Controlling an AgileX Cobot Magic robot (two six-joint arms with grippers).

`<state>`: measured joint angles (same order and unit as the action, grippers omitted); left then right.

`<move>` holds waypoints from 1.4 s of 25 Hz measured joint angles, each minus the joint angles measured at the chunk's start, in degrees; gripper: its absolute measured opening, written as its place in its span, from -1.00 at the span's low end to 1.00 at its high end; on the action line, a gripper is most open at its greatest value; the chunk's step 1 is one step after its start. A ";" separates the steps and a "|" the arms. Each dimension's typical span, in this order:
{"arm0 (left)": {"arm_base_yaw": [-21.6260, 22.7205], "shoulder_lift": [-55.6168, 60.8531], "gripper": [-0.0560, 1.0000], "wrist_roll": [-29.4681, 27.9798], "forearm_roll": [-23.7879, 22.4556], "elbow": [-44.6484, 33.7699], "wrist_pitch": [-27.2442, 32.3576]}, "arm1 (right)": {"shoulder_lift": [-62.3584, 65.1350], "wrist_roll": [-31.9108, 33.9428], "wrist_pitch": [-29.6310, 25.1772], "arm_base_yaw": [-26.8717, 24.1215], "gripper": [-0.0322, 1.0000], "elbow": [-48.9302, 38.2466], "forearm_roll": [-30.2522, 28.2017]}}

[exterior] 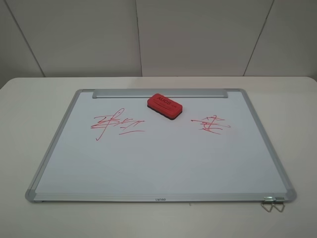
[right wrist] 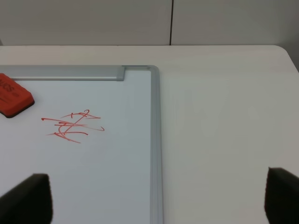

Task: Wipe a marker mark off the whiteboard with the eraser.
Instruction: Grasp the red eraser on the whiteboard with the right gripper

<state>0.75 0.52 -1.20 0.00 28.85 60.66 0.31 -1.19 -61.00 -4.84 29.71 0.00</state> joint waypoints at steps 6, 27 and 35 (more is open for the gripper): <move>0.00 0.00 0.57 0.00 0.00 0.00 0.00 | 0.00 0.00 0.00 0.32 0.67 0.00 0.00; 0.00 0.00 0.57 0.00 0.00 0.00 0.00 | 0.00 0.00 0.00 0.86 0.67 0.00 0.00; 0.00 0.00 0.57 0.00 0.00 0.00 0.00 | -1.58 0.00 0.00 0.86 0.67 0.00 0.00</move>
<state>0.75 0.52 -1.20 0.00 28.85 60.66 -1.27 -1.19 -61.00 -3.98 29.71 0.00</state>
